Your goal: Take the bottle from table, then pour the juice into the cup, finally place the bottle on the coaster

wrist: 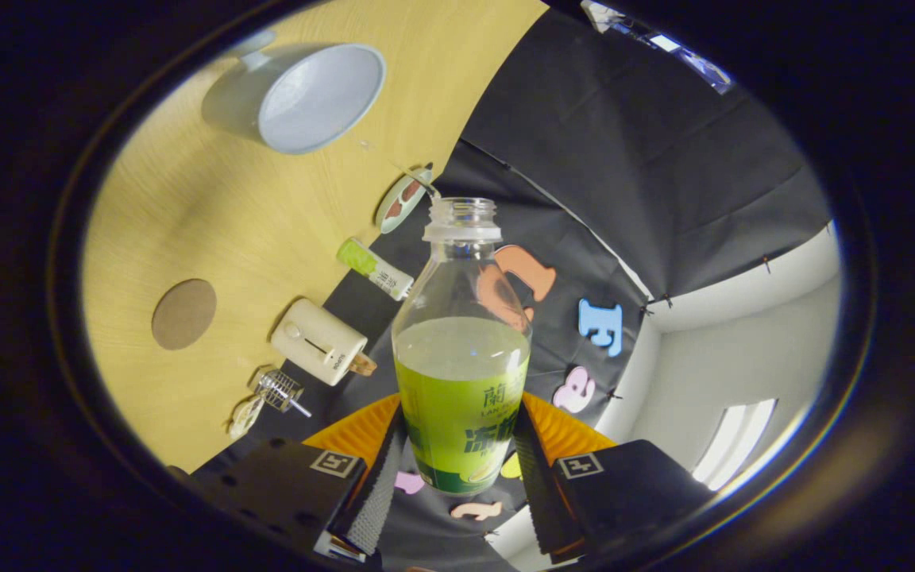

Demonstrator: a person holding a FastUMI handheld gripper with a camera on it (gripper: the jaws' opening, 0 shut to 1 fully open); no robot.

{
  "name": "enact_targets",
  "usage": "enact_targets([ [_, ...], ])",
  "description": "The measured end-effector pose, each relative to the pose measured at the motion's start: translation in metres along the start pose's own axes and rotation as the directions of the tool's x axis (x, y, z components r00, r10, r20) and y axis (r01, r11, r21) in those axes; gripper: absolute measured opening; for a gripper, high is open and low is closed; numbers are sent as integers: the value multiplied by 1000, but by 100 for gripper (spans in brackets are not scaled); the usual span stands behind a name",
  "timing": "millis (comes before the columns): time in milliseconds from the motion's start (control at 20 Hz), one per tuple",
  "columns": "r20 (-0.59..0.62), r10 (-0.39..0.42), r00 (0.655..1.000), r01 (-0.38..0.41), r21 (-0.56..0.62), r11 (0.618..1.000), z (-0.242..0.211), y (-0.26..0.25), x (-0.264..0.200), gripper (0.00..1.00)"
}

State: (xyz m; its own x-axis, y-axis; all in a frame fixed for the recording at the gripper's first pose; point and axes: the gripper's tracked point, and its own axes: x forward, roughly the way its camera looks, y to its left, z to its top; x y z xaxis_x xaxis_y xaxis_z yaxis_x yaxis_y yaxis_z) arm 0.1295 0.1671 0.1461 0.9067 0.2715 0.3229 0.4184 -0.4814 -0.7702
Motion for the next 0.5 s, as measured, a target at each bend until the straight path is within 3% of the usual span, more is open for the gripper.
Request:
enact_targets([
  [500, 3, -1, 1000, 1, -10, 1000, 2, -1, 3, 76],
])
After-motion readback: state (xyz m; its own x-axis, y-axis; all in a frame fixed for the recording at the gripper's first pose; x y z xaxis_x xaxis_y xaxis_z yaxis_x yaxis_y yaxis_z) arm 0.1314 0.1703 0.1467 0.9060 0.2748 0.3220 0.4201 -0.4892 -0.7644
